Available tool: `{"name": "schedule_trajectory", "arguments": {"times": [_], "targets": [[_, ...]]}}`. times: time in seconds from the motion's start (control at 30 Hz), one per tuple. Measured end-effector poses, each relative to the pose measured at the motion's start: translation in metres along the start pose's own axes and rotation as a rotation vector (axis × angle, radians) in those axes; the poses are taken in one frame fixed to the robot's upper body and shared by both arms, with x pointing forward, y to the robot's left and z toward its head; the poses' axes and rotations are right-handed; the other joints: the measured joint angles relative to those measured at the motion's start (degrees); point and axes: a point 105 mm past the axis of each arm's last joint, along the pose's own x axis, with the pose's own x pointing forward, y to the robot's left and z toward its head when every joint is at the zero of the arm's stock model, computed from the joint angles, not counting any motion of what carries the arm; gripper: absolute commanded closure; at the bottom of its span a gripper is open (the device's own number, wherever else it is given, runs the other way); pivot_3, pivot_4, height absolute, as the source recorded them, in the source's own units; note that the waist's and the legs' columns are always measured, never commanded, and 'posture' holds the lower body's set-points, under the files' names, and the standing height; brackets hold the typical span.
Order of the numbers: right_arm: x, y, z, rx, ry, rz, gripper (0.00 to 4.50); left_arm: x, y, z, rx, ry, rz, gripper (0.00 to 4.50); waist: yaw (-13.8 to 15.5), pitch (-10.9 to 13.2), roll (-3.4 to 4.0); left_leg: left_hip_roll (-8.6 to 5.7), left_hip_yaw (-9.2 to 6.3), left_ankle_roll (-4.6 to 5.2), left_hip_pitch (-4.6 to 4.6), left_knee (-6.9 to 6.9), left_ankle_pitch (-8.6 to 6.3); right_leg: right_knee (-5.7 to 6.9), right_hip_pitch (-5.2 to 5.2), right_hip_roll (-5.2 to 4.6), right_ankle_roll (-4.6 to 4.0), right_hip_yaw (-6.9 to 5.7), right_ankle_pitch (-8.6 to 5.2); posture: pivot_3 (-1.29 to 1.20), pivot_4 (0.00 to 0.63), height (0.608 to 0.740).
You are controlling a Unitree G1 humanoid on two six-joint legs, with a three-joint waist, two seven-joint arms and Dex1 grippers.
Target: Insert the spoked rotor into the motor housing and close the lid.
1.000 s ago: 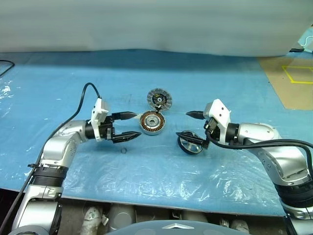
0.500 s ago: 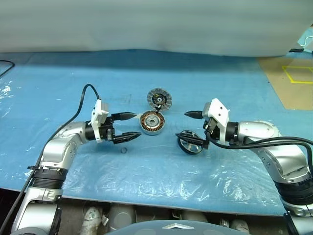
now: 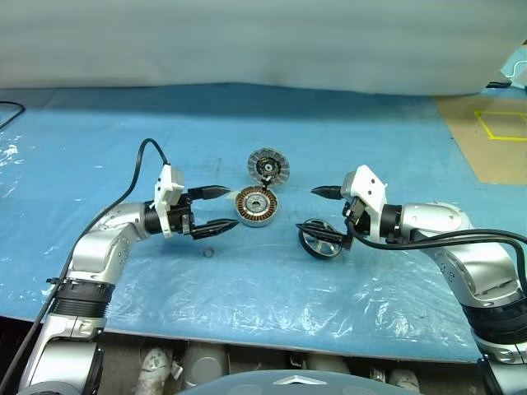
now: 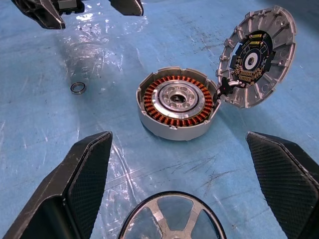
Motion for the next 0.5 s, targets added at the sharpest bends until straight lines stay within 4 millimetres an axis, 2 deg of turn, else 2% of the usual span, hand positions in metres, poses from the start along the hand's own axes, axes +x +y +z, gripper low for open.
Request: {"name": "schedule_trajectory", "arguments": {"times": [0.1, 0.17, 0.33, 0.43, 0.5], "targets": [[0.003, -0.002, 0.003, -0.019, 0.0, 0.006, 0.02, 0.0, 0.001, 0.0, 0.0, 0.0, 0.007, 0.0, -0.1, 0.0, 0.0, 0.0, 0.0, 0.0, 0.03, 0.04, 0.0, 0.06, 0.0, 0.0, 0.0, 0.01, 0.0, 0.0, 0.15, 0.74], [0.011, -0.005, 0.005, -0.063, 0.015, 0.03, 0.02, -0.002, 0.002, 0.0, 0.006, 0.005, 0.016, 0.0, -0.3, 0.0, 0.0, 0.01, 0.01, 0.0, 0.09, 0.06, 0.0, 0.15, 0.0, 0.01, -0.01, 0.03, 0.0, 0.0, 0.15, 0.74], [0.044, -0.011, 0.007, -0.173, 0.049, 0.1, 0.02, -0.024, 0.009, -0.011, 0.022, 0.093, 0.073, 0.0, -1.4, 0.0, 0.0, 0.01, 0.01, 0.0, 0.07, 0.16, 0.0, 0.3, -0.04, 0.0, -0.06, 0.03, -0.04, 0.0, 0.15, 0.74], [0.067, -0.011, 0.023, -0.281, 0.045, 0.188, 0.02, -0.035, 0.002, -0.024, 0.01, 0.135, 0.068, 0.0, -1.7, 0.0, 0.0, 0.02, 0.02, 0.0, 0.0, 0.16, 0.0, 0.32, -0.12, 0.0, -0.08, 0.04, -0.04, 0.0, 0.15, 0.74], [0.08, -0.013, 0.027, -0.35, 0.062, 0.234, 0.02, -0.037, 0.0, -0.029, -0.003, 0.139, 0.079, 0.0, -1.6, 0.0, -0.04, 0.05, 0.0, 0.0, -0.03, 0.17, 0.0, 0.35, -0.12, 0.0, -0.13, -0.04, -0.07, 0.0, 0.15, 0.74]]}}
